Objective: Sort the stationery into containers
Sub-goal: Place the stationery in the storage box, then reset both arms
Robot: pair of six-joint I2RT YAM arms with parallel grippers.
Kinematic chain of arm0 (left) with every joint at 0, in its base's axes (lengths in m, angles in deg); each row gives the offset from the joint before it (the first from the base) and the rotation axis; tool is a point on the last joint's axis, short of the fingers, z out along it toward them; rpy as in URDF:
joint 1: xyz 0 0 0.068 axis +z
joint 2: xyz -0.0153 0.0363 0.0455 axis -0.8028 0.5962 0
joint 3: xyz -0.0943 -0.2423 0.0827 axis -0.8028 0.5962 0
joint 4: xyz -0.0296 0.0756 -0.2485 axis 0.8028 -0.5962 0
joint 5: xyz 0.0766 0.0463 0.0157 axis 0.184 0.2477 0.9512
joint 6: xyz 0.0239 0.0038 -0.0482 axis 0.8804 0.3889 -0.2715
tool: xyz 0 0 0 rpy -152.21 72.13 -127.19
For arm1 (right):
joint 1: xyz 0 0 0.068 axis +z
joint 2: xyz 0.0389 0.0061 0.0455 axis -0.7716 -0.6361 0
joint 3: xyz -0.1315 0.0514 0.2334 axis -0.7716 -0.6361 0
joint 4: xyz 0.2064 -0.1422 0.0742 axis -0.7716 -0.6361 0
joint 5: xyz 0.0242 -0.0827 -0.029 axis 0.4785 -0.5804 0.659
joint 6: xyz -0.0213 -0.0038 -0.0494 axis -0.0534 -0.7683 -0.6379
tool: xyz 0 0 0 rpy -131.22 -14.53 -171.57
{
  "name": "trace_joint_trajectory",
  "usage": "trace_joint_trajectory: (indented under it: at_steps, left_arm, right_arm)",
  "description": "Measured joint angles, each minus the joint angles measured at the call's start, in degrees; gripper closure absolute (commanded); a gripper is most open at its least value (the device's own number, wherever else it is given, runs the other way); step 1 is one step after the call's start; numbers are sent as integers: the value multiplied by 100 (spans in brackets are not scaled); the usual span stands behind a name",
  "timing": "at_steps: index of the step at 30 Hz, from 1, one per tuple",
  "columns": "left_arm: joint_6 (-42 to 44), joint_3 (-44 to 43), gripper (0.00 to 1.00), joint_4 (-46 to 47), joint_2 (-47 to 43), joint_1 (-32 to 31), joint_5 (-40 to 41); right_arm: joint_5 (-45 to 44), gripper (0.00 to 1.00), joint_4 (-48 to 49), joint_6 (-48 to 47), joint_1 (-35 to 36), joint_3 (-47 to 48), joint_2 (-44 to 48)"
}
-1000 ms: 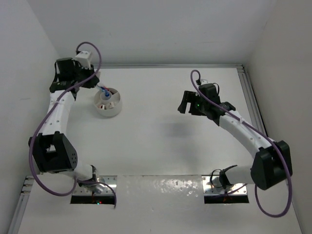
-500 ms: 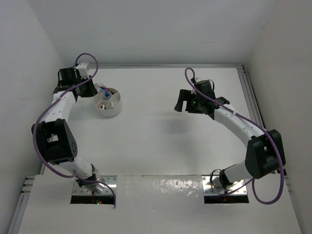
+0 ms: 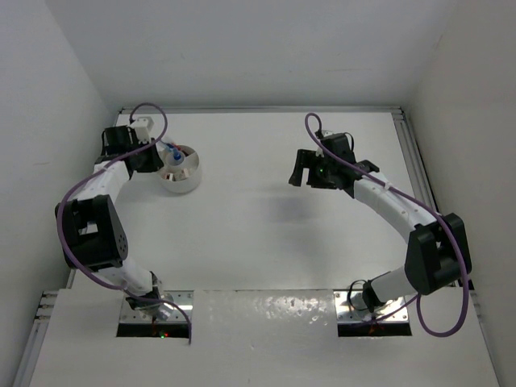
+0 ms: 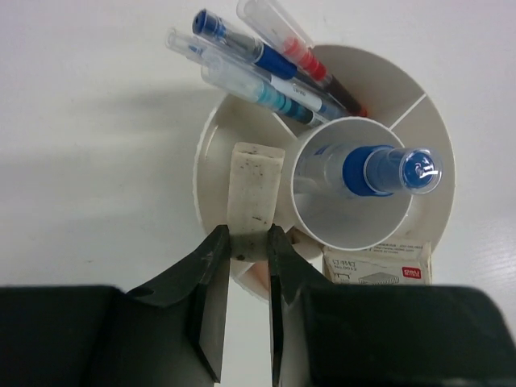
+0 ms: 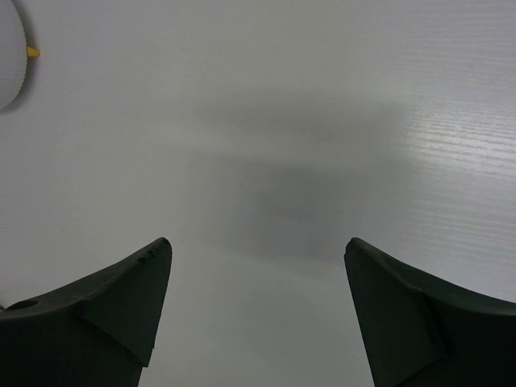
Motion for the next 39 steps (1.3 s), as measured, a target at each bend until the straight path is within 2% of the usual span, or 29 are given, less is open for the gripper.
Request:
trace_joint_trajectory:
  at_steps: [2, 3, 5, 8, 13, 16, 22, 29, 35, 39]
  left_arm:
    - [13, 0, 85, 98, 2, 0, 0]
    - [22, 0, 75, 138, 2, 0, 0]
    - [50, 0, 62, 190, 7, 0, 0]
    - [46, 0, 53, 251, 24, 0, 7]
    - [44, -2, 51, 289, 35, 2, 44]
    - [44, -70, 51, 205, 37, 0, 44]
    - [-44, -1152, 49, -442, -72, 24, 151]
    - [-341, -1427, 35, -474, -1451, 610, 1738]
    - [-479, -616, 27, -872, -2675, 1558, 3003]
    - [-667, -243, 26, -1392, -2905, 1606, 3407]
  right_arm:
    - [0, 14, -11, 2, 0, 0, 0]
    - [0, 14, -11, 2, 0, 0, 2]
    - [0, 14, -13, 2, 0, 0, 7]
    - [0, 14, -17, 2, 0, 0, 11]
    - [0, 14, -28, -13, 0, 0, 94]
    - [0, 10, -31, -66, 0, 0, 199]
    - [2, 1, -50, -179, -120, -96, 579]
    - [-997, 1, -404, -332, -610, -151, 1266]
    - [-2107, 1, -1023, -555, -911, 118, 1364]
    - [-2726, 1, -1137, -656, -1084, 417, 1368]
